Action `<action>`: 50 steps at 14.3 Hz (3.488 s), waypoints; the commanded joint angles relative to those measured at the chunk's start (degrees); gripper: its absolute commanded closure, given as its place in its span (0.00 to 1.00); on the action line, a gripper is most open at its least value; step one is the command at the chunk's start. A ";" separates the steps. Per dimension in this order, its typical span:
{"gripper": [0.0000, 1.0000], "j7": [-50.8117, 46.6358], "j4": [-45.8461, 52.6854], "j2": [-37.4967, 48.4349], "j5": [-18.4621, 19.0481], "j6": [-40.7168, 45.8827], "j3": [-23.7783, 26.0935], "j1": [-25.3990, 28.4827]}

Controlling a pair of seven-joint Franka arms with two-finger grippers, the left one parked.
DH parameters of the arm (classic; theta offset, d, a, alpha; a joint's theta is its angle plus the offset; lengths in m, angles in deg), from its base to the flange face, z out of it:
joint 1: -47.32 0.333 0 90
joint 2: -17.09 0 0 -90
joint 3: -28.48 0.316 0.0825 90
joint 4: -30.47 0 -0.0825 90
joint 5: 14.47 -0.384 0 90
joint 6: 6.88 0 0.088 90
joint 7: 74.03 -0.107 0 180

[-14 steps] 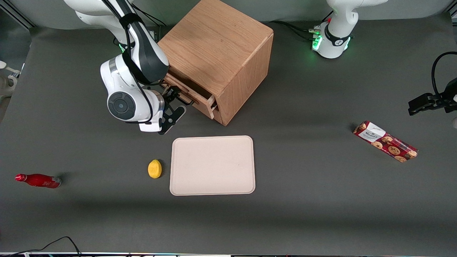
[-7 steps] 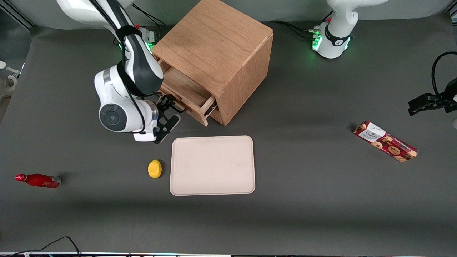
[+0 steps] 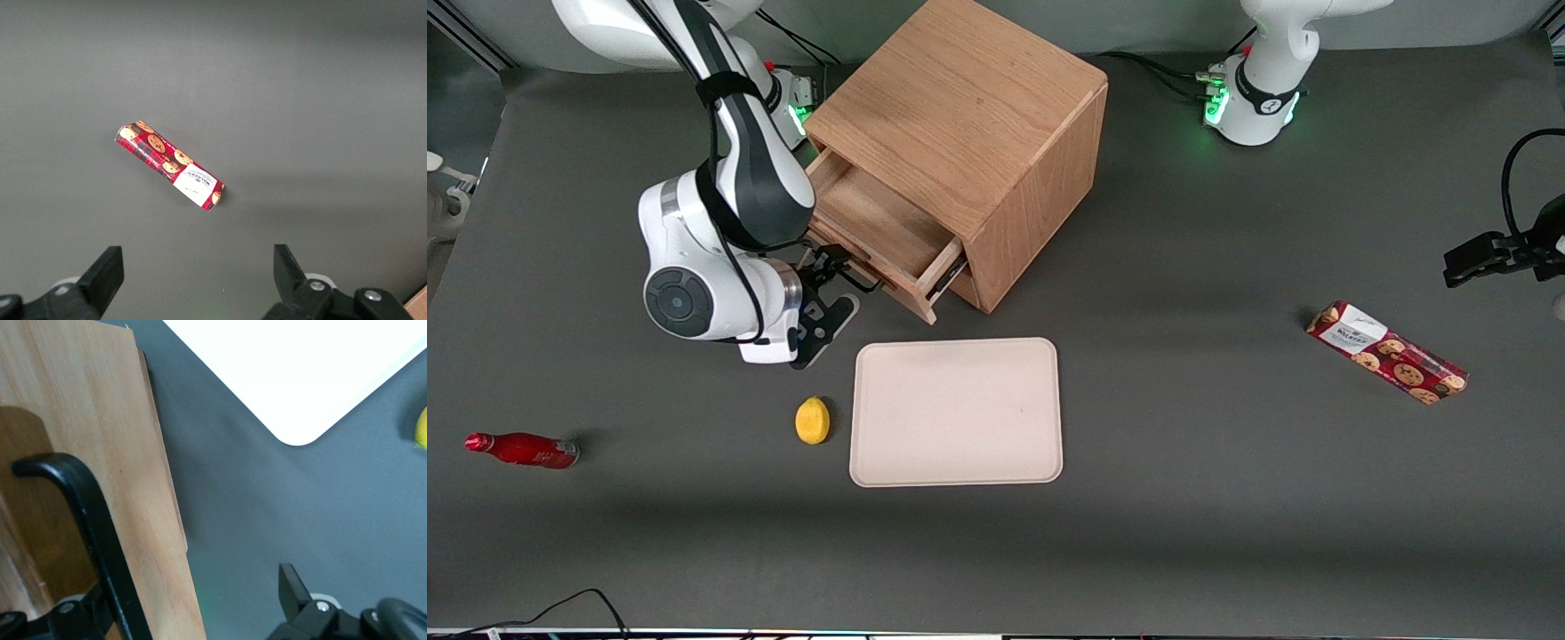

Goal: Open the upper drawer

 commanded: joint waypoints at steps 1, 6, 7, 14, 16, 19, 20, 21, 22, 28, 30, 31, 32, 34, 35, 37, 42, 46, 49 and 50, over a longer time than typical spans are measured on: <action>0.00 1.92 2.63 -1.64 1.08 0.02 -0.13 -1.17; 0.00 4.46 5.00 -3.05 1.43 0.02 -0.13 -3.63; 0.00 4.64 5.79 -3.66 1.43 0.02 -0.05 -4.33; 0.00 6.14 8.25 -4.63 1.52 0.02 0.31 -7.32; 0.00 6.48 8.78 -5.07 2.74 0.02 0.40 -7.59; 0.00 7.54 9.66 -5.86 2.75 0.02 0.48 -8.82; 0.00 7.80 10.01 -5.95 2.75 -0.07 0.57 -9.35; 0.00 8.07 10.28 -6.22 2.75 -0.15 0.66 -9.61; 0.00 8.59 10.45 -6.30 2.75 -0.24 0.66 -9.70; 0.00 9.30 11.51 -7.10 2.84 -0.59 0.75 -10.76; 0.00 10.44 11.95 -7.54 2.84 -0.68 0.66 -11.11; 0.00 10.44 12.30 -7.80 2.84 -0.68 0.75 -11.28; 0.00 10.88 12.39 -7.89 2.84 -0.68 0.75 -11.37; 0.00 11.06 12.48 -7.89 2.84 -0.60 0.66 -11.55; 0.00 10.97 12.56 -7.89 2.84 -0.59 0.66 -11.55; 0.00 9.57 14.49 -7.28 2.32 0.10 0.75 -11.37; 0.00 -13.57 15.38 -1.49 0.56 8.18 2.32 -11.37; 0.00 -27.08 10.05 8.25 3.35 9.70 2.50 -11.37; 0.00 -33.73 1.35 16.96 9.57 6.28 3.11 -11.63; 0.00 -35.85 -1.56 19.25 11.61 4.78 4.95 -13.46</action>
